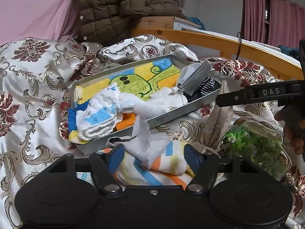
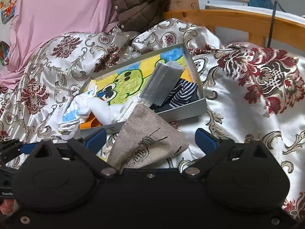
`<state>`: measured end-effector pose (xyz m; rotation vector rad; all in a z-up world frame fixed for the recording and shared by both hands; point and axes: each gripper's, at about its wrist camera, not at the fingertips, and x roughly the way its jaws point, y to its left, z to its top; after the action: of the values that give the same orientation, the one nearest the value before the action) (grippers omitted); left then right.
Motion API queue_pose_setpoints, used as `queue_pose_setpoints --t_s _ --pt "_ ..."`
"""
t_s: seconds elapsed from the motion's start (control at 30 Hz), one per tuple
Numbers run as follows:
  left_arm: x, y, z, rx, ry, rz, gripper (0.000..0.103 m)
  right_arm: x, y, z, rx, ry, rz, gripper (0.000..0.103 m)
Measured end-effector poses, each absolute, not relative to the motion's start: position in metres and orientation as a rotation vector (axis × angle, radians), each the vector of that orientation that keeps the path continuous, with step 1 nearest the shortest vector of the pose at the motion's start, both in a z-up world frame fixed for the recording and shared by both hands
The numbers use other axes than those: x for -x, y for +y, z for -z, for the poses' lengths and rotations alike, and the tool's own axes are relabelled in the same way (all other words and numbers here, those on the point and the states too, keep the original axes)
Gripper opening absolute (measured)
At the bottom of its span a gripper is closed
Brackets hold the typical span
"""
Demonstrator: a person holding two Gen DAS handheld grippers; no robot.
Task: Organize soft objects
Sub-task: 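Reach left tool to the grey cloth while right tool approaches the beige drawstring bag, then close left tool on the grey cloth while right tool grasps the beige bag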
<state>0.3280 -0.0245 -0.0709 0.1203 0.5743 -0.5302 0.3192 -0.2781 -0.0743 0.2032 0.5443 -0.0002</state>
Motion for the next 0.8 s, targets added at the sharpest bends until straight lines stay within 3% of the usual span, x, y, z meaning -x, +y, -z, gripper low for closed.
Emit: queue_pose_setpoints --t_s 0.07,0.17,0.43,0.63,0.8 --pt "-0.3295 -0.0266 0.0713 -0.128 0.59 0.533 0.054 -0.3182 -0.2739 0.0748 -0.193 0.548 -0.003 0.091" --pt "-0.331 -0.0284 0.0723 -0.127 0.614 0.527 0.046 -0.319 -0.2696 0.076 -0.182 0.553 -0.004 0.09" --pt "-0.3369 -0.0258 0.0703 -0.079 0.661 0.492 0.017 -0.3213 -0.2694 0.0816 -0.19 0.58 -0.018 0.058" --pt "-0.3374 -0.0317 0.0722 -0.108 0.702 0.462 0.01 -0.3195 -0.2698 0.081 -0.185 0.588 -0.016 0.039" --pt "-0.3388 -0.0331 0.073 -0.119 0.729 0.427 0.016 -0.3174 -0.2736 0.0817 -0.205 0.6 -0.01 0.029"
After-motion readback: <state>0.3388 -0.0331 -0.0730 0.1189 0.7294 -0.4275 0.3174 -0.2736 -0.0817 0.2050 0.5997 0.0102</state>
